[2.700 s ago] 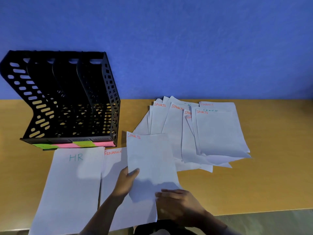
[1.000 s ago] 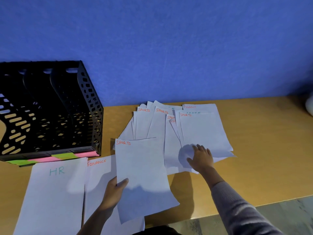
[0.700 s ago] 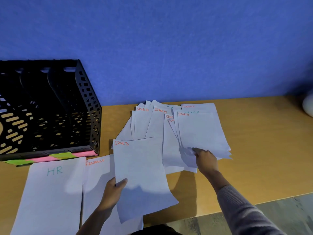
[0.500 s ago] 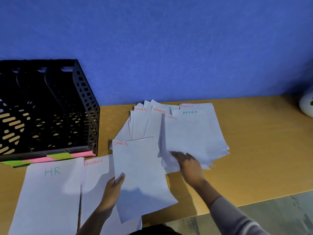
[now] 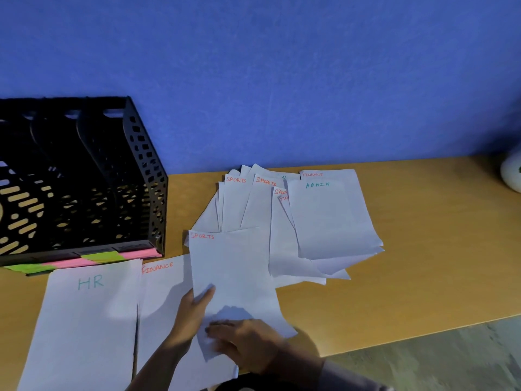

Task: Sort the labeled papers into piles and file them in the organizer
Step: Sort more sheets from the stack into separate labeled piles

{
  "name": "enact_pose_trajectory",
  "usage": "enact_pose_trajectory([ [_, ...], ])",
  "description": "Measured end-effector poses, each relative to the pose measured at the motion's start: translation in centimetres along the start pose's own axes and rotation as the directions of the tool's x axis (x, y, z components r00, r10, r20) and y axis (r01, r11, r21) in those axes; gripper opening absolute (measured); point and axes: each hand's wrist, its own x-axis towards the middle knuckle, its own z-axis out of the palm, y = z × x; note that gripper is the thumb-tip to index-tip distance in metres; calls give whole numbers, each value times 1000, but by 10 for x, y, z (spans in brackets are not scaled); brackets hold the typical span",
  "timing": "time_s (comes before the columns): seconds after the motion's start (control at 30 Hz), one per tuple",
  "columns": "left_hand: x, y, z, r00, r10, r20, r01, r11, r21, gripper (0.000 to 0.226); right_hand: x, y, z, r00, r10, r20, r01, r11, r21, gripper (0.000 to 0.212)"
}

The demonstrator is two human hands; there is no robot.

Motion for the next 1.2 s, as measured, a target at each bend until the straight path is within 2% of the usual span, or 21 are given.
enact_pose_trajectory([
  [0.1, -5, 0, -5, 997, 51, 65, -52, 999, 9, 28, 6, 16, -17, 989, 145, 38, -148, 986, 74, 47],
  [0.2, -4, -1, -8, 994, 26, 106, -23, 999, -29, 31, 13, 51, -44, 952, 267, -150, -251, 961, 115, 36],
  [0.27, -4, -1, -9, 991, 26, 132, -20, 999, -50, 34, 17, 78, -59, 899, 363, -246, -360, 931, 58, 40],
  [0.37, -3, 0, -12, 992, 58, 115, -51, 997, -56, 37, 11, 113, -67, 821, 546, -165, -564, 820, -92, 60],
  [0.43, 0, 1, -15, 993, 60, 99, -55, 997, -46, 37, 6, 126, -67, 810, 581, -75, -584, 789, -191, 66],
  [0.5, 4, 1, -19, 996, 61, 63, -60, 998, -25, 37, 2, 133, -67, 802, 595, -60, -592, 775, -222, 63],
  [0.73, 16, 0, -32, 999, 45, 2, -45, 997, 56, 40, -2, 126, -68, 730, 637, -249, -673, 733, -97, 41],
  [1.03, 16, -1, -27, 999, 51, 9, -51, 998, 46, 41, 10, 112, -61, 774, 508, -378, -584, 804, -114, 23],
  [1.1, 15, -1, -27, 999, 42, 8, -43, 998, 41, 36, 11, 108, -56, 778, 515, -360, -574, 816, -74, 19],
  [1.2, 15, -1, -27, 1000, 23, 11, -24, 999, 39, 33, 9, 106, -49, 755, 615, -229, -633, 774, -10, 38],
])
